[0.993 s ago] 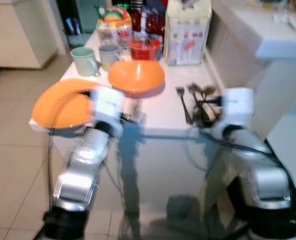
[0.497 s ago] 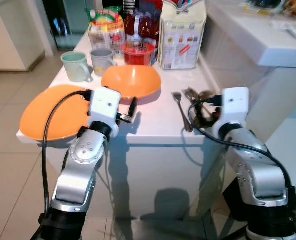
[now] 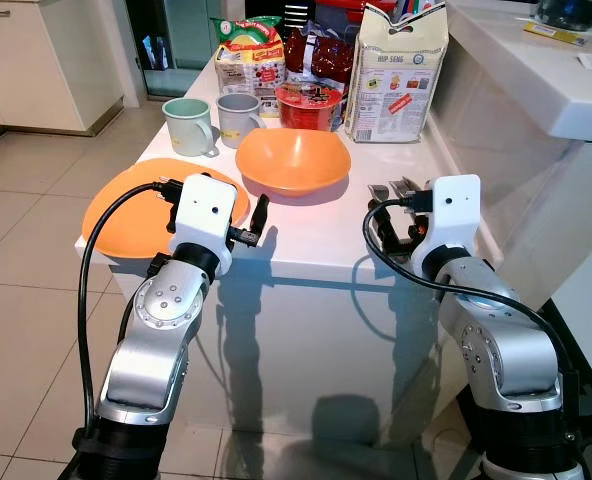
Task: Setting the table
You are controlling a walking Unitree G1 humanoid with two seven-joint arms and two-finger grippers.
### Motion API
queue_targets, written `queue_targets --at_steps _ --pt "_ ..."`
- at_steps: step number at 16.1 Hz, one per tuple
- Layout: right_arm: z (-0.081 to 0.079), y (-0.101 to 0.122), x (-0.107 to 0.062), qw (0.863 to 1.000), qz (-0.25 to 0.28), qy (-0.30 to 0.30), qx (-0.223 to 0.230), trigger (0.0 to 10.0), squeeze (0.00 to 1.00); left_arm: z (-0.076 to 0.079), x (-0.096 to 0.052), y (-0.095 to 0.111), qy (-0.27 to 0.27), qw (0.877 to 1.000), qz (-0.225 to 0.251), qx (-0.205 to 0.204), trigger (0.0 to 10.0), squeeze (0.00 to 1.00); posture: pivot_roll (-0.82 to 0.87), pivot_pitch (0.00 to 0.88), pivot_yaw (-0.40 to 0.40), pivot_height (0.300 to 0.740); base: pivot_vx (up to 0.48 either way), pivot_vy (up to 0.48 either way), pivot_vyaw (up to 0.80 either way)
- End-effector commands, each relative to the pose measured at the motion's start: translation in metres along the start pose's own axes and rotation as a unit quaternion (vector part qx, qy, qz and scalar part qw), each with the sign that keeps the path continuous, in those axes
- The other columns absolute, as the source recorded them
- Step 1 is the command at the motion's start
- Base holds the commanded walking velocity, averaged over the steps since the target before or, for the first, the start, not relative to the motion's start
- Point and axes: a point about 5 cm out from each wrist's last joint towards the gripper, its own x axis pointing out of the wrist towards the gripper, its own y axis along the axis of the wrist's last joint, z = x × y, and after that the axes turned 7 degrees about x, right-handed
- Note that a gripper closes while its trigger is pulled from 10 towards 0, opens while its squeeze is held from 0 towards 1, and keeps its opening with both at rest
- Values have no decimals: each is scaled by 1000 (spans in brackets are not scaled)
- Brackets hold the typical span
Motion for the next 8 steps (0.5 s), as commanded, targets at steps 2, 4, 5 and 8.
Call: queue_targets --at_steps 2,4,5,8 --pt "-5 1 5 999 -13 26 15 10000 1000 2 1 1 -8 1000 2 6 10000 0 -36 0 -22 740 0 0 0" --pt "-8 -5 12 998 -44 41 8 10000 1000 3 1 0 -15 1000 0 9 10000 0 -44 0 -13 740 0 0 0" --pt "-9 -8 28 995 -88 45 2 10000 1000 6 1 -1 -41 999 1 20 10000 0 -42 0 -16 740 0 0 0" --pt "-11 2 44 994 -98 37 -1 10000 1000 12 -5 0 -100 995 12 28 10000 0 -33 0 -23 740 0 0 0"
